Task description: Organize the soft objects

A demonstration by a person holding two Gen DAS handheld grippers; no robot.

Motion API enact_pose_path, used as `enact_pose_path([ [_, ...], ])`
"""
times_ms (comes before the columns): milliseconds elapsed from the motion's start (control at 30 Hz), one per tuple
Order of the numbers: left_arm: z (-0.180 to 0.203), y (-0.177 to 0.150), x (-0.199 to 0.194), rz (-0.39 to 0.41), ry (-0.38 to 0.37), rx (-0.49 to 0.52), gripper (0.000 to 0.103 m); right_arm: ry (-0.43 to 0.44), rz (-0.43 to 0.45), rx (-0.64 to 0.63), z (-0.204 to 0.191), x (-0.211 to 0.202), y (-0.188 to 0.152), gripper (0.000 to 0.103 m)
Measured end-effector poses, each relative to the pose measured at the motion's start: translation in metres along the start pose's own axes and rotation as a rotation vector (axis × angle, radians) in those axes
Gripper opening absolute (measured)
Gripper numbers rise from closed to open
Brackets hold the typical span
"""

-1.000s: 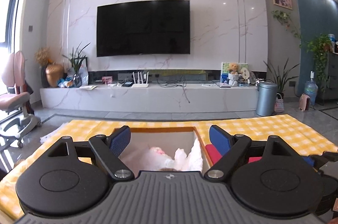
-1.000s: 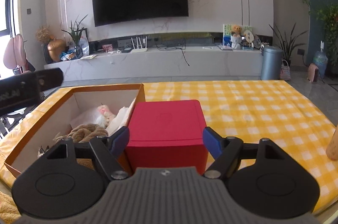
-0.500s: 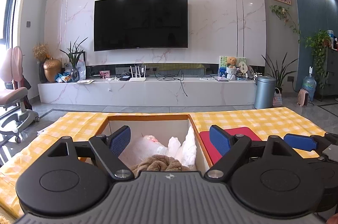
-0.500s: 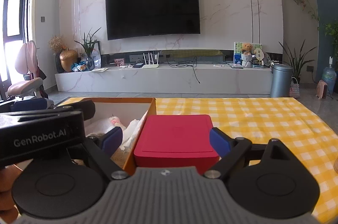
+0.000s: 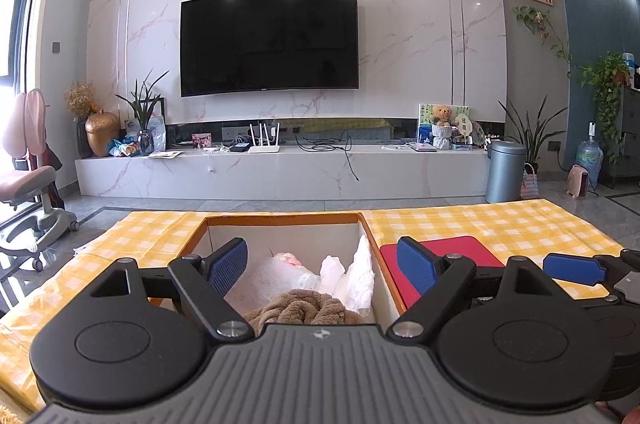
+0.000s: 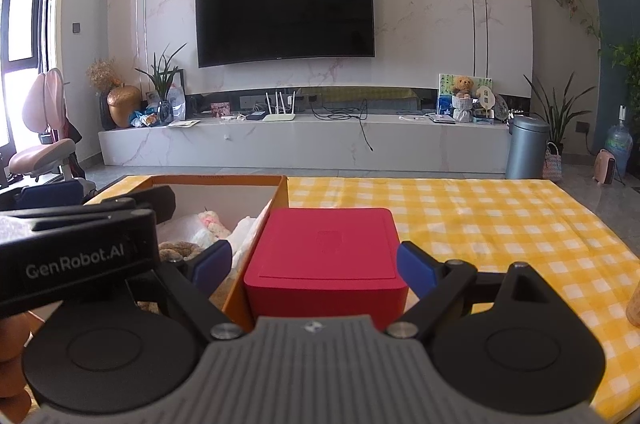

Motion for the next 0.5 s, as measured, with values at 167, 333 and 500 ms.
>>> enact_pose_path([
  [167, -0.0006, -0.0005, 0.0005, -0.010, -0.005, -0.012, 0.099, -0.010, -0.002, 0.004, 0.0017, -0.0001, -0.0006, 0.088],
  [333, -0.0010, -0.0002, 0.0003, -0.012, -0.009, -0.015, 0.099, -0.035, 0.008, 0.009, 0.0026, -0.0006, -0.0003, 0.088],
  [500, -0.0012, -0.0004, 0.0009, -0.019, -0.002, -0.012, 0.099, -0.038, 0.005, 0.008, 0.0021, -0.0007, -0.0015, 0.088],
])
Point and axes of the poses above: each gripper's, at about its wrist camera, not at the fingertips, and x roughly the way its jaws point, z to its right, y to its top, the point moved 7 cm from there along x, roughly the way its jaws point, and after that the axes turned 10 degrees about -y, right-handed, at the moved point
